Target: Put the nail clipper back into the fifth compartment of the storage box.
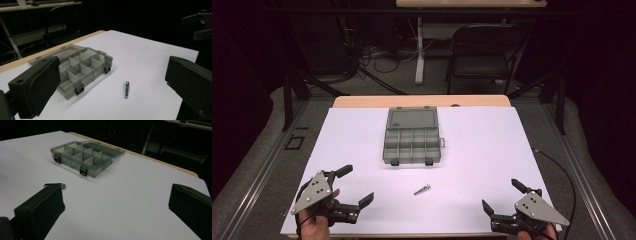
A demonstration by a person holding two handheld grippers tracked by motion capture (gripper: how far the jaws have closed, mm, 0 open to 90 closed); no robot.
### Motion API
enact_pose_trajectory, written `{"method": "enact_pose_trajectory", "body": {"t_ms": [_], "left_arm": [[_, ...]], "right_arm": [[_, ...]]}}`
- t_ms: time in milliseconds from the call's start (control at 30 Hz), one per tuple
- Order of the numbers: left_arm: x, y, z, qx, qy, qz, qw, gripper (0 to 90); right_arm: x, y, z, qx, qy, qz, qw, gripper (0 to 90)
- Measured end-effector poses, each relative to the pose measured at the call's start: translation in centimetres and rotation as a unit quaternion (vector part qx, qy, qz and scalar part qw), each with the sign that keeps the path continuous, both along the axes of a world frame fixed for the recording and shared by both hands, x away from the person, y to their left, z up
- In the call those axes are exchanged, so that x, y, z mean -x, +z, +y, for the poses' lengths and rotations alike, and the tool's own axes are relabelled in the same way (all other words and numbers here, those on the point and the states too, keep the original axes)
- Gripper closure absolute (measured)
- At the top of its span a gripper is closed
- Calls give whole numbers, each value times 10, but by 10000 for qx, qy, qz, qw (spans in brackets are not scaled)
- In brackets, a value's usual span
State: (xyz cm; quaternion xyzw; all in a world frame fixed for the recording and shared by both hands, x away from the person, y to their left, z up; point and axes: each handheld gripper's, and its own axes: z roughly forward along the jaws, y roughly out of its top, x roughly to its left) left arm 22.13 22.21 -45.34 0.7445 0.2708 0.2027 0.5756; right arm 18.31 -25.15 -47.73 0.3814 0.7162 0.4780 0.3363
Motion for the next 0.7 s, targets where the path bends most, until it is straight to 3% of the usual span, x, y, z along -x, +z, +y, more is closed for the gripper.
{"method": "enact_pose_trajectory", "body": {"t_ms": [133, 333, 467, 700], "left_arm": [[0, 0, -2, -5, -27, 23, 10000, 0], [-5, 3, -6, 53, -173, 297, 9994, 0], [-11, 8, -15, -52, -258, 396, 9989, 0], [-29, 13, -29, -239, -382, 744, 9962, 0]], "right_arm": [[0, 0, 1, 39, 15, -4, 10000, 0], [1, 1, 1, 61, 6, 10, 10000, 0], [1, 2, 1, 48, -1, -10, 10000, 0], [0, 1, -1, 64, -18, 53, 10000, 0]]}}
